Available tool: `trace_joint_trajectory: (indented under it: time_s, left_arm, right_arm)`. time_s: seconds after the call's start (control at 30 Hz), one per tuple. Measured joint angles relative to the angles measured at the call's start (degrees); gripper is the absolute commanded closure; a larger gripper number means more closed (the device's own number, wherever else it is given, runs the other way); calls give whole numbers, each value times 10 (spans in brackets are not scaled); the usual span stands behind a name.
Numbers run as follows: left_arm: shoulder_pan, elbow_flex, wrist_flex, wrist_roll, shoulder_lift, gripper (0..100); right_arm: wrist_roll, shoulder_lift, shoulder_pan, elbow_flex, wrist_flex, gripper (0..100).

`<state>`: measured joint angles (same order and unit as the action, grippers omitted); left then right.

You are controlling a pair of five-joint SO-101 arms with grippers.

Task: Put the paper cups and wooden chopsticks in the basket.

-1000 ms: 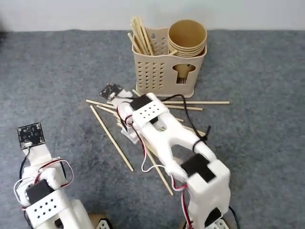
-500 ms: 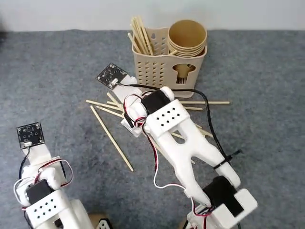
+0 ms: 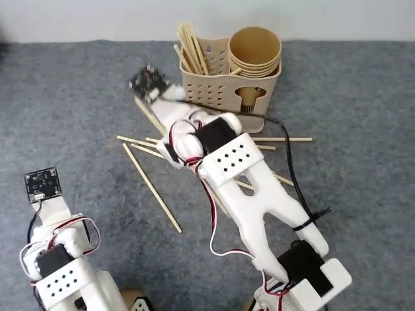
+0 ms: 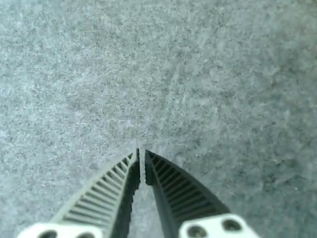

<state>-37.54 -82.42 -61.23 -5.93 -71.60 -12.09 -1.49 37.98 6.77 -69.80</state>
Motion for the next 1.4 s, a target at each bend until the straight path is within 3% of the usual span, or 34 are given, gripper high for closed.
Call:
trace_joint_trajectory:
  time_s: [0.2, 0.43, 1.0, 1.3, 1.4]
  left_arm:
    - [0, 0, 0, 0, 0, 986]
    - [0, 0, 0, 0, 0, 986]
    - [0, 0, 0, 0, 0, 986]
    - [0, 0, 0, 0, 0, 986]
    - [0, 0, 0, 0, 0, 986]
  right_arm:
    - [11, 0, 0, 142, 7, 991]
    - [11, -1, -4, 185, 84, 991]
    - [11, -1, -113, 185, 400, 991]
    - [11, 60, -154, 185, 425, 985]
    - [11, 106, -170, 185, 420, 930]
